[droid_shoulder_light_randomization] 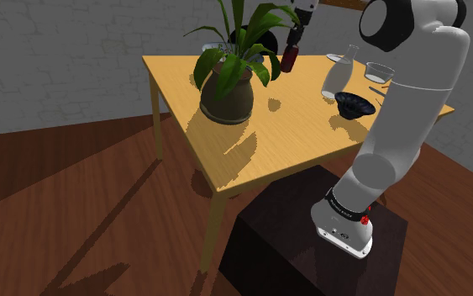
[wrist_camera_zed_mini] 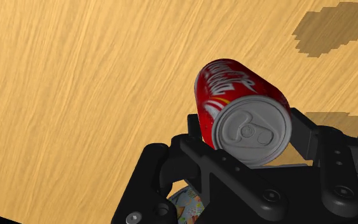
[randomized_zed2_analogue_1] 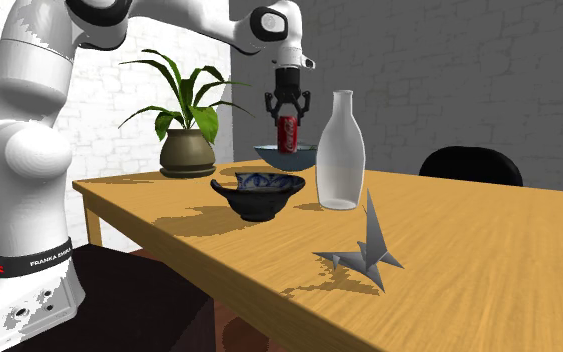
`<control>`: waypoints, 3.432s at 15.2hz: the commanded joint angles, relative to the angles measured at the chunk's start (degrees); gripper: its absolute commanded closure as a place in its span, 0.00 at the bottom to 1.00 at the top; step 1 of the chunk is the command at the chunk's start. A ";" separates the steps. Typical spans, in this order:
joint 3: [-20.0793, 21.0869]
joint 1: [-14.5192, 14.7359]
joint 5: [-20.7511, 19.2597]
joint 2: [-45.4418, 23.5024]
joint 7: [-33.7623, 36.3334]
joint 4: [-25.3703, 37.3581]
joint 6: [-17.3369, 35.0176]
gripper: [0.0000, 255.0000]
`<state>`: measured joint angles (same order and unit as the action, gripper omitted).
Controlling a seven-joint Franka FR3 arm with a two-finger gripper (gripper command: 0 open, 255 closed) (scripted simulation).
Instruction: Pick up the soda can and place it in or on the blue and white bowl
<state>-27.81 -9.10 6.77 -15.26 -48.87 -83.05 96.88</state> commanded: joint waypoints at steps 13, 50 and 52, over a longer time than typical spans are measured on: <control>-1.24 -1.09 -1.61 3.92 -1.86 3.63 -7.18 1.00; -10.20 -10.60 -21.31 38.72 -16.64 -33.26 0.72 1.00; -10.43 -10.72 -21.51 38.84 -16.53 -34.86 2.22 1.00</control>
<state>-38.06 -19.75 -14.63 23.55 -65.37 -117.15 98.28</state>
